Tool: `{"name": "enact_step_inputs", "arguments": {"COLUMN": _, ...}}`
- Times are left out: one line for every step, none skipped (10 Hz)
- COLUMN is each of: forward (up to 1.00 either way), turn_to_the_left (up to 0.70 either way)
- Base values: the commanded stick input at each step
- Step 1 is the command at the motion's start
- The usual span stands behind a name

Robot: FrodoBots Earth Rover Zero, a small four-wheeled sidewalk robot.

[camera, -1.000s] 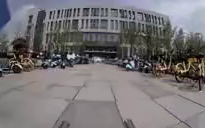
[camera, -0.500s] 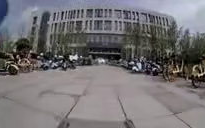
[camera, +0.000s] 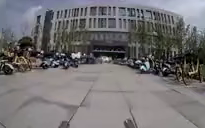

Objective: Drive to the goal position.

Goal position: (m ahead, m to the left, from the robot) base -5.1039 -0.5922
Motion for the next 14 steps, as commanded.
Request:
{"name": "enact_step_inputs", "arguments": {"forward": 1.00, "turn_to_the_left": 0.00}}
{"name": "enact_step_inputs", "arguments": {"forward": 1.00, "turn_to_the_left": 0.00}}
{"name": "enact_step_inputs", "arguments": {"forward": 1.00, "turn_to_the_left": 0.00}}
{"name": "enact_step_inputs", "arguments": {"forward": 1.00, "turn_to_the_left": 0.00}}
{"name": "enact_step_inputs", "arguments": {"forward": 1.00, "turn_to_the_left": 0.00}}
{"name": "enact_step_inputs", "arguments": {"forward": 1.00, "turn_to_the_left": 0.00}}
{"name": "enact_step_inputs", "arguments": {"forward": 1.00, "turn_to_the_left": 0.00}}
{"name": "enact_step_inputs", "arguments": {"forward": 1.00, "turn_to_the_left": 0.00}}
{"name": "enact_step_inputs", "arguments": {"forward": 1.00, "turn_to_the_left": 0.00}}
{"name": "enact_step_inputs", "arguments": {"forward": 1.00, "turn_to_the_left": 0.00}}
{"name": "enact_step_inputs", "arguments": {"forward": 1.00, "turn_to_the_left": 0.00}}
{"name": "enact_step_inputs", "arguments": {"forward": 1.00, "turn_to_the_left": 0.00}}
{"name": "enact_step_inputs", "arguments": {"forward": 1.00, "turn_to_the_left": 0.00}}
{"name": "enact_step_inputs", "arguments": {"forward": 1.00, "turn_to_the_left": -0.10}}
